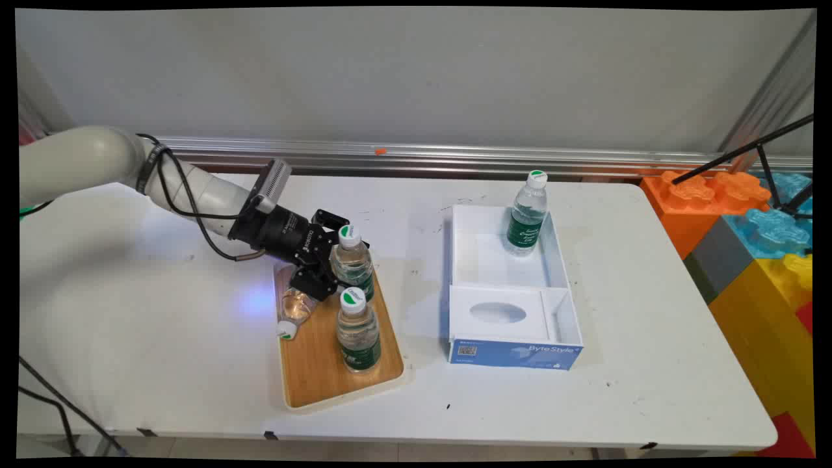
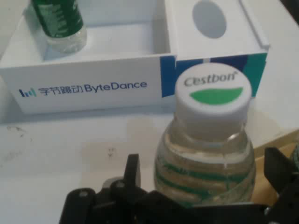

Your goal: Pick up the green bottle from the white box

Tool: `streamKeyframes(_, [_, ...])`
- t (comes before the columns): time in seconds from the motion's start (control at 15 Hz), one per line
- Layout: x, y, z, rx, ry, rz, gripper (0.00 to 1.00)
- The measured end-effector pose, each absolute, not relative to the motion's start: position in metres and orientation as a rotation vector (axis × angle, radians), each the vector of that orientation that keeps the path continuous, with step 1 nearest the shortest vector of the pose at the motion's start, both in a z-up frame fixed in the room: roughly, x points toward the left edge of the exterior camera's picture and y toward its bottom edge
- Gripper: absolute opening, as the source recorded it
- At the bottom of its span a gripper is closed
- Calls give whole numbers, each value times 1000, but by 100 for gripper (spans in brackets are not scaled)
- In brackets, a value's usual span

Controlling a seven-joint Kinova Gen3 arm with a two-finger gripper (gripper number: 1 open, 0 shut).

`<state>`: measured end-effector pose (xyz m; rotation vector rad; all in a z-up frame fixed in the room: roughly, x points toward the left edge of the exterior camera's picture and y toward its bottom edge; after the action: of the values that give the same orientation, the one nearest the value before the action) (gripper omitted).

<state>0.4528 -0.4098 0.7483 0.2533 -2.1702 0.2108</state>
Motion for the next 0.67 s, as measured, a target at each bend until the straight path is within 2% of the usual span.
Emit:
streamKeyframes(0.33, [453,-403,780,269,-2130,220,100])
streamKeyframes(0.67, [463,-393,839,339,-2082,248,100])
